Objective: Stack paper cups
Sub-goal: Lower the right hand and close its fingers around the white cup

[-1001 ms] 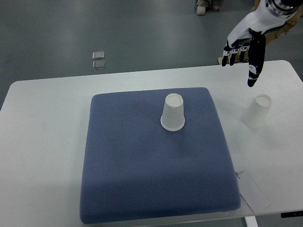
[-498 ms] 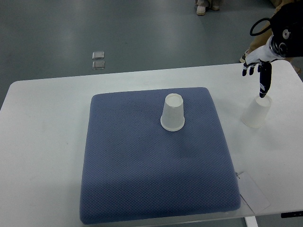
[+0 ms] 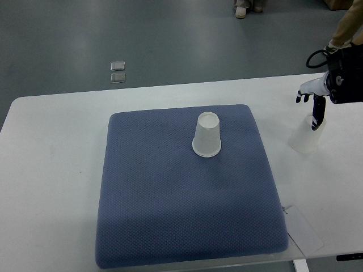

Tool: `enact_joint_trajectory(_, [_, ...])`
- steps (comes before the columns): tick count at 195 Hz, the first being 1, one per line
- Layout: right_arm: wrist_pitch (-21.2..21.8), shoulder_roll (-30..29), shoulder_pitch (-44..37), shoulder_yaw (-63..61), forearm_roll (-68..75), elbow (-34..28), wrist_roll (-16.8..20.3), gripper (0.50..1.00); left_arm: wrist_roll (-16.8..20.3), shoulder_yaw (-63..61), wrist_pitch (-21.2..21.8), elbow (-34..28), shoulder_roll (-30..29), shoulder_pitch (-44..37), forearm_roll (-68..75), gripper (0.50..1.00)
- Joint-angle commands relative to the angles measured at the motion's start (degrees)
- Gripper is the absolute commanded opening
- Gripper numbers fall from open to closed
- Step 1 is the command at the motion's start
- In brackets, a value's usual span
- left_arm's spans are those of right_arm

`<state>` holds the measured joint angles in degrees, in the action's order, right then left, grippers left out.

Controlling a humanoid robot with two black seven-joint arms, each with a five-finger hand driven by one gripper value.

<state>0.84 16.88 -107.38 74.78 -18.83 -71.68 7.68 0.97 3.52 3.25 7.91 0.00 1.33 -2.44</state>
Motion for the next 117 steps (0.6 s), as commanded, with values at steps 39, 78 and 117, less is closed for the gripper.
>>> enact_joint_trajectory(39, [-3.31, 0.25, 5.42, -0.69, 0.11, 3.92, 0.23, 0.909, 0.0, 0.0, 0.0, 0.0, 0.0, 0.07, -0.02, 1.0])
enact_joint_trajectory(78, [-4.62, 0.17, 8.59, -0.78, 0.11, 6.73, 0.32, 0.909, 0.0, 0.0, 0.0, 0.0, 0.0, 0.07, -0.02, 1.0])
enact_joint_trajectory(117, [-6.38, 0.34, 11.75, -0.96, 0.11, 8.14, 0.32, 0.907, 0.0, 0.0, 0.0, 0.0, 0.0, 0.07, -0.02, 1.0])
